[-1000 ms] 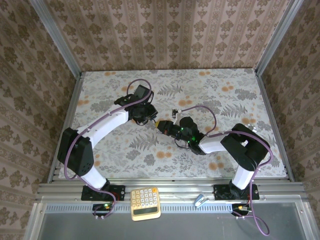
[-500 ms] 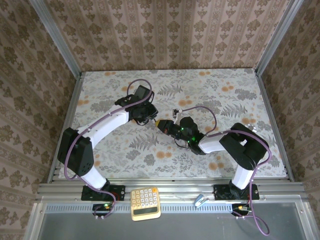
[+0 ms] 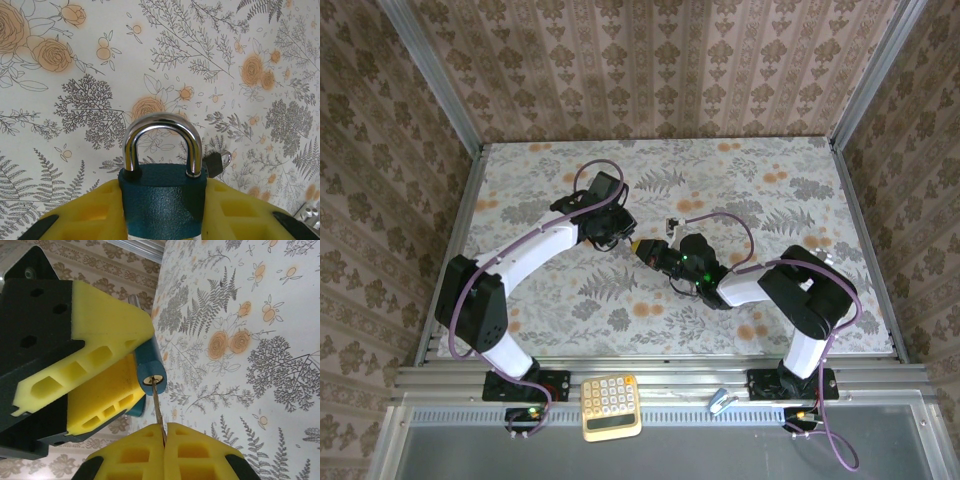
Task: Unlock with the key
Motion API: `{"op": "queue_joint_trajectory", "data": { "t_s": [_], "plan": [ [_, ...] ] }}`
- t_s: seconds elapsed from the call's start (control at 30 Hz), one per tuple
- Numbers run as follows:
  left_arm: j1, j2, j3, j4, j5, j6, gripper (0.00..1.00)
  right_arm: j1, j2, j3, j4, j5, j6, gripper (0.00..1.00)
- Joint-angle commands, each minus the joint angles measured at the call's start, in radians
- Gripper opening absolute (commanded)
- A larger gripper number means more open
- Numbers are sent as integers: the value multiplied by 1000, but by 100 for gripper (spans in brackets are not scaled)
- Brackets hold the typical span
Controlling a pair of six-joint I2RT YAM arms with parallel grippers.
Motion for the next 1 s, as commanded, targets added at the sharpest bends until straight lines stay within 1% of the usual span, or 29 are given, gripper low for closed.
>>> {"op": "queue_joint_trajectory", "data": {
  "t_s": [0.0,0.1,0.33,0.37,0.47,0.5,0.73,0.83,0.97],
  "plan": [
    [-19,-15,16,-69,75,-3,31,-3,-40,14,-50,100,-85,0],
    [-19,-3,26,-84,80,2,30,0,-54,19,-92,109,-122,0],
    [-22,28,54,-121,75,11,30,11,-53,32,-101,110,-136,0],
    [-22,33,56,-121,76,11,30,17,-56,39,-115,118,-159,0],
    [-22,42,58,-122,81,8,30,42,-85,79,-236,147,-230,0],
    [-22,43,58,-122,80,6,29,46,-90,79,-241,151,-237,0],
    [-24,40,50,-114,73,-3,29,36,-74,70,-166,124,-148,0],
    [-22,28,41,-107,53,-9,29,36,-63,77,-162,107,-137,0],
    [-22,22,43,-115,51,-10,29,40,-65,71,-165,129,-147,0]
  ]
}}
